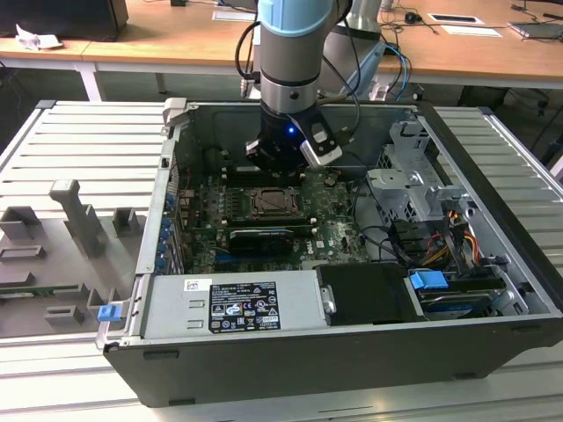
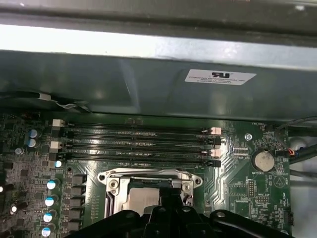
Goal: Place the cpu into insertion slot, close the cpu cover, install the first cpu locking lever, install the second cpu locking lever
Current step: 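Install the second cpu locking lever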
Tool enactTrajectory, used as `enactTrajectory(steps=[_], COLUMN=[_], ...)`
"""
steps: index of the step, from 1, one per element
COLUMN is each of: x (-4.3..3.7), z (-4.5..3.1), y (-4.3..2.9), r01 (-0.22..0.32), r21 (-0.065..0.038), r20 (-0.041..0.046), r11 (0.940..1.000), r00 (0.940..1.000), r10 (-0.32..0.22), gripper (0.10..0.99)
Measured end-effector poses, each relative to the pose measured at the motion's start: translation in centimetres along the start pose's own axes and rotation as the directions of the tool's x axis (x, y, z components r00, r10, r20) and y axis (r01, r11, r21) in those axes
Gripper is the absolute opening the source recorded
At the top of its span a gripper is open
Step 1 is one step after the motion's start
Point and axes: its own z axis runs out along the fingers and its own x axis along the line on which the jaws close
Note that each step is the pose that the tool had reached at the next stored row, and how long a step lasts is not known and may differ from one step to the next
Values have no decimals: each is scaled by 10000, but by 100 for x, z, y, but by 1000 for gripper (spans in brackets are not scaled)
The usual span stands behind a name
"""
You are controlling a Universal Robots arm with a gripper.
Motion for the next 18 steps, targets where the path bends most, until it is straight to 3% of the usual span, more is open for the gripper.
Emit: enactTrajectory(steps=[12,16,18], x=[4,-2,-3], z=[-33,-153,-178], y=[-111,-102,-116], r01=[1,0,2], r21=[0,1,-2], r20=[1,0,2], r11=[10000,10000,10000], r00=[10000,10000,10000], r10=[-1,0,-2], gripper=[106,106,106])
